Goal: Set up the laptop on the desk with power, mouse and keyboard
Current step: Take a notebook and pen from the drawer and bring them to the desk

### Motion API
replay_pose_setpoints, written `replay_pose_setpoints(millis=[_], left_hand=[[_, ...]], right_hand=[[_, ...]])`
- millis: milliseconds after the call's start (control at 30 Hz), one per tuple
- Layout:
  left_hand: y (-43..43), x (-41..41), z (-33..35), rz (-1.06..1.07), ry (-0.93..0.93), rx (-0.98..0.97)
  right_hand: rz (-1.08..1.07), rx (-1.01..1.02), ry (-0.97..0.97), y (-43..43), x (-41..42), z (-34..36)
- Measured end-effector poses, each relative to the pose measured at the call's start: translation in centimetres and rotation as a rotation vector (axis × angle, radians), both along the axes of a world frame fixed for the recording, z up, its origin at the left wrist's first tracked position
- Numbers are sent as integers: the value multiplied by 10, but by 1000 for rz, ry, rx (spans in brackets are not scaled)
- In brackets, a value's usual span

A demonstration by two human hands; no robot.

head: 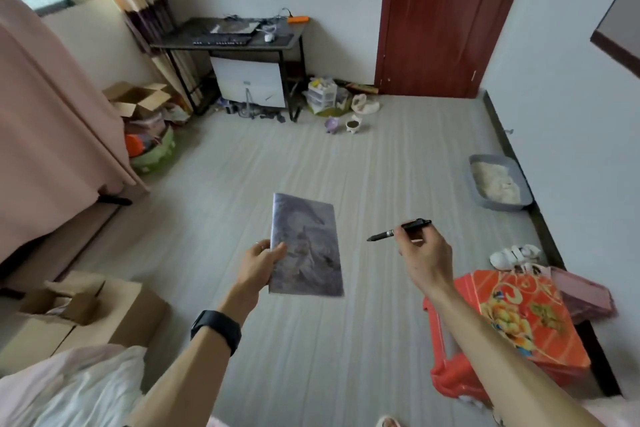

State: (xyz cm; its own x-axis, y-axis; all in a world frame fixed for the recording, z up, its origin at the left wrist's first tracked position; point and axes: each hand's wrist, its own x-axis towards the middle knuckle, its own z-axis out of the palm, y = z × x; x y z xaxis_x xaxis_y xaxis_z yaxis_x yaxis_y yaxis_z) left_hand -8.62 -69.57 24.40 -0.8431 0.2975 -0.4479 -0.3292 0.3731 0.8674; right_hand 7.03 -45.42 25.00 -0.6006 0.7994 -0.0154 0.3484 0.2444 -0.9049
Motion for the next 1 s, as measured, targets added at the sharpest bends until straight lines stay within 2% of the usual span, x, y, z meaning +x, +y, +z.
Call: replay_pose_setpoints(millis=[300,700,1000], left_hand=[[54,-202,34,210,48,130],[52,-537,22,293,16,199],[81,-756,5,336,-19,222]], right_hand=[[225,65,40,73,-263,52],[281,10,-19,86,-591,26],[349,-6,-46,107,-810,-2]])
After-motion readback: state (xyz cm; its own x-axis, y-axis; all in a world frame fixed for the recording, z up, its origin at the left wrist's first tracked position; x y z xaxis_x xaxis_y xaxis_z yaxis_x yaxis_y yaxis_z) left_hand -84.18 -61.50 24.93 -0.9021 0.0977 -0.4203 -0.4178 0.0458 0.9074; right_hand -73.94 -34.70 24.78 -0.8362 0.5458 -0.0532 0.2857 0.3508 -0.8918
